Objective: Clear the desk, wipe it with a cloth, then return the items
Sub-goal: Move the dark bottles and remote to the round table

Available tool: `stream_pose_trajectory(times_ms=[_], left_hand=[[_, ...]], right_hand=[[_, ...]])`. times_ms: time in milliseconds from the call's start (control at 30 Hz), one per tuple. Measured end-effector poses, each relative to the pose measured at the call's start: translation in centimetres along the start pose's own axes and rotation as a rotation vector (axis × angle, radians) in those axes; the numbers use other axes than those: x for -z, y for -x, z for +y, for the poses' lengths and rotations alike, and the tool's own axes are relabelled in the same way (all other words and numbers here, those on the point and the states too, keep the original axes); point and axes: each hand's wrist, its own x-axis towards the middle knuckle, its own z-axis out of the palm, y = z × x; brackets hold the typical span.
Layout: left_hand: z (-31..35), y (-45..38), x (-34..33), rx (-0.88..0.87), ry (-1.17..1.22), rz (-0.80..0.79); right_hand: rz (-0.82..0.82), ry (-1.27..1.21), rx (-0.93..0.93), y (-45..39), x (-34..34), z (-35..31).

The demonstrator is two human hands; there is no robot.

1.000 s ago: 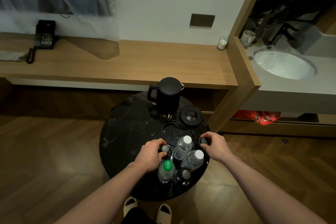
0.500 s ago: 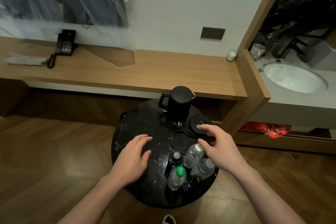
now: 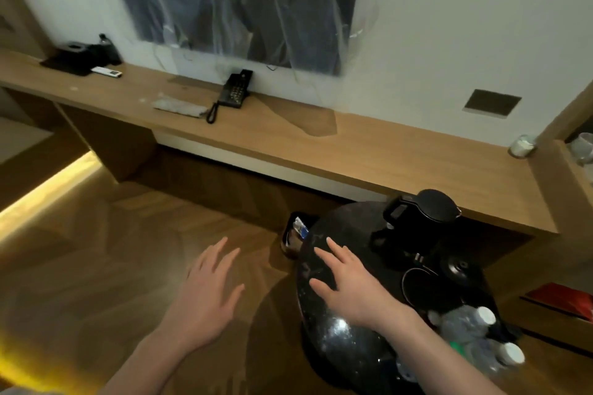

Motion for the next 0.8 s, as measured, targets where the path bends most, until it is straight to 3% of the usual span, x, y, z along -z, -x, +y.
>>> stream_pose_trajectory(times_ms=[233, 433, 800], left_hand=[[-12.2, 2.1, 4.4, 0.127, -0.136, -0.004], [-18.7, 1.9, 7.8, 0.186, -0.061, 0.055], [-28.2, -7.0, 13.1, 0.286, -0.024, 0.127]], right_hand=[[-0.024, 0.103, 0.030, -6.1, -4.9, -9.9], [-0.047, 0.147, 0.081, -10.5, -6.3, -16.4], [-0.070, 0.153, 0.180, -24.3, -4.8, -25.8]])
